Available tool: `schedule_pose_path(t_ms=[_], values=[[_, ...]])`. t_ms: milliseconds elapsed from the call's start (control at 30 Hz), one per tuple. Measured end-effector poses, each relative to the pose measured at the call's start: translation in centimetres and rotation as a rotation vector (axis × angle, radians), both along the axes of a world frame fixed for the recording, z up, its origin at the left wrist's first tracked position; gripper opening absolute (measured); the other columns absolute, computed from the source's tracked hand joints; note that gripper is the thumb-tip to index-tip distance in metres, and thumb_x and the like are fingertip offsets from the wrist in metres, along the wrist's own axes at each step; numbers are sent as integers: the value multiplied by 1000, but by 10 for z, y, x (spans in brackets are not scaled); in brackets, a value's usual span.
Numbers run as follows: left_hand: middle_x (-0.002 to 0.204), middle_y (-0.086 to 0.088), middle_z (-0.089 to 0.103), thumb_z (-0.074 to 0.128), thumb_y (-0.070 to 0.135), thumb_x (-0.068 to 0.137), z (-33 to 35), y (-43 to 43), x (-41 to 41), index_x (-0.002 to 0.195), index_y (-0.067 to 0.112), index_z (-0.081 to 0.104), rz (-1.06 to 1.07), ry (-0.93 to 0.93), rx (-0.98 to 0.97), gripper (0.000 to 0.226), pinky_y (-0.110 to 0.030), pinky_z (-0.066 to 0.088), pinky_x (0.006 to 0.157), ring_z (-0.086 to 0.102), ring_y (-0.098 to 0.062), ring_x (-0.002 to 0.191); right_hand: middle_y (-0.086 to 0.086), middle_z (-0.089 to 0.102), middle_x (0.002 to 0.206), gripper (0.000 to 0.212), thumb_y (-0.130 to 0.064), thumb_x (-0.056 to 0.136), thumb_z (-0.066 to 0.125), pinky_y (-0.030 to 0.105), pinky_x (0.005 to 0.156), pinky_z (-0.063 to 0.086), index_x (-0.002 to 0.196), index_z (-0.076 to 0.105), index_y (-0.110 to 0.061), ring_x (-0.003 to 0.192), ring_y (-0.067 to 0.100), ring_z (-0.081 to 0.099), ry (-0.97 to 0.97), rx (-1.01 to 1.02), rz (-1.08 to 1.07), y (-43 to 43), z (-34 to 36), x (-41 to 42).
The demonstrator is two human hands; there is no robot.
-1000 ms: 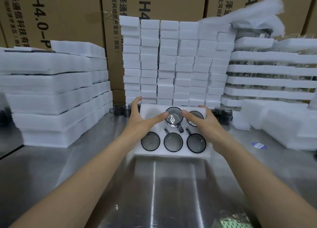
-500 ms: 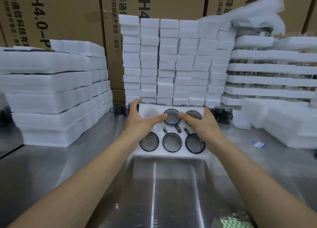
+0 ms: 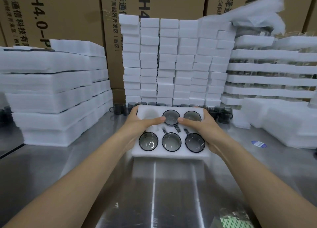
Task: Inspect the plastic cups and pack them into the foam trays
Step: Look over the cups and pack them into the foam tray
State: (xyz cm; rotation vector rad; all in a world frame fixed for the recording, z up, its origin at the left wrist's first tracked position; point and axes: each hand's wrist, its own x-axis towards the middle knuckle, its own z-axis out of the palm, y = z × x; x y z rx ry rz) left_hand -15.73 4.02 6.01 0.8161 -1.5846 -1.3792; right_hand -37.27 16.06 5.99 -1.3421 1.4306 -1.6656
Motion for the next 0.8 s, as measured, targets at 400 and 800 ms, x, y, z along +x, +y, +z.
schedule_pose_path(t_ms=[400, 800], values=[[123, -2, 79, 104, 40, 65, 2, 0, 3, 138, 20, 65, -91, -125, 49, 85, -49, 58, 105, 76, -25, 114, 3, 82, 110, 49, -39, 71, 98, 37, 78, 65, 114, 76, -27, 100, 24, 80, -17, 152, 31, 0, 0, -5], [172, 5, 35, 76, 54, 95, -22, -24, 3, 166, 31, 35, -25, -414, -138, 85, -34, 32, 118, 36, -19, 156, -1, 49, 157, 84, -49, 82, 87, 29, 99, 37, 154, 51, -30, 134, 16, 50, 194, 300, -144, -2, -16, -19]])
